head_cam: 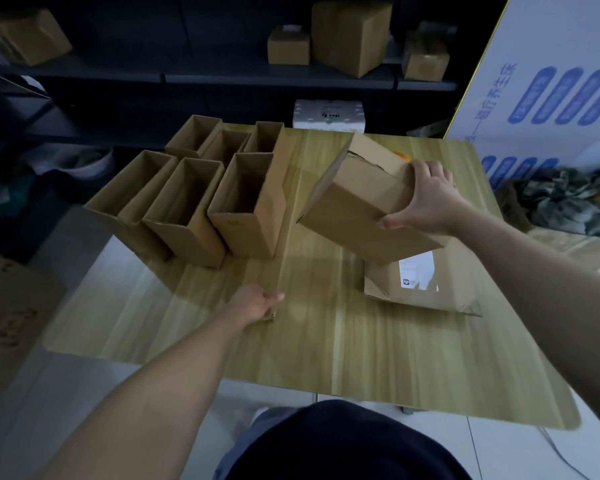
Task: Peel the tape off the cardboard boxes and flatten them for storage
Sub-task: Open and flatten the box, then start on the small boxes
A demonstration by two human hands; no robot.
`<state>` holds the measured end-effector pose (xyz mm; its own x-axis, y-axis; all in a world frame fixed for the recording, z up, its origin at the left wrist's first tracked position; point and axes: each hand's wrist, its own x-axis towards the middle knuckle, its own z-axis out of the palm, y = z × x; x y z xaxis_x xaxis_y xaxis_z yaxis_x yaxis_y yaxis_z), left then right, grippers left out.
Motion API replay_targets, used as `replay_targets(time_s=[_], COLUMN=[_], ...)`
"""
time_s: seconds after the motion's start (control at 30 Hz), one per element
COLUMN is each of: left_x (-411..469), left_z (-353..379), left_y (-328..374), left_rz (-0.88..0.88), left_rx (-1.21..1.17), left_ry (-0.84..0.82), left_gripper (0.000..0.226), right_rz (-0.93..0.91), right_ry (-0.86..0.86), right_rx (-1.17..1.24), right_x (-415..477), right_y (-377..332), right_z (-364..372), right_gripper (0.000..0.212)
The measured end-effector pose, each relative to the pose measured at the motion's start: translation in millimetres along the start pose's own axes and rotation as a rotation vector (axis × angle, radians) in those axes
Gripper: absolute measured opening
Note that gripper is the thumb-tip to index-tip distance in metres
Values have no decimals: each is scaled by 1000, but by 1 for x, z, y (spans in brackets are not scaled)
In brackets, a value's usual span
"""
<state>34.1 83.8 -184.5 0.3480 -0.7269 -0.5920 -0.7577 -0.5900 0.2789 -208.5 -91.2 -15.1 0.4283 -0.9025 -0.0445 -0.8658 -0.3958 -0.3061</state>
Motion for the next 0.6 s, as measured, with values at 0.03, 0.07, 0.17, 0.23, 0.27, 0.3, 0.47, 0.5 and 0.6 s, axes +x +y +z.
replay_targets(time_s=[0.03, 0.07, 0.17, 0.23, 0.27, 0.3, 0.47, 0.5, 0.6], left_x=[2, 2, 5, 5, 4, 6, 6, 5, 3], left_z=[3, 2, 0, 0, 1, 2, 0, -3, -21], left_y=[1, 1, -1, -4, -6, -8, -9, -6, -6], left_rz=[24, 31, 43, 1, -22, -31, 30, 23, -48], left_rx=[27, 55, 66, 9, -32, -87, -181, -129, -310], left_ry=[11, 20, 74, 119, 149, 175, 138, 113, -19], left_gripper=[43, 37, 36, 47, 53, 61, 64, 51, 26], right_rz=[4, 10, 17, 10, 4, -2, -22, -22, -20], right_ry=[-2, -5, -17, -21, -22, -22, -40, -43, -59], right_rx=[-5, -11, -21, -22, -23, -22, -14, -12, -20], right_x=[-1, -1, -1, 0, 0, 0, 2, 3, 6], right_y=[0, 1, -1, -3, -5, -7, -15, -16, -20], right_z=[0, 0, 0, 2, 3, 4, 8, 8, 8], right_gripper=[115, 115, 116, 115, 114, 113, 114, 115, 115])
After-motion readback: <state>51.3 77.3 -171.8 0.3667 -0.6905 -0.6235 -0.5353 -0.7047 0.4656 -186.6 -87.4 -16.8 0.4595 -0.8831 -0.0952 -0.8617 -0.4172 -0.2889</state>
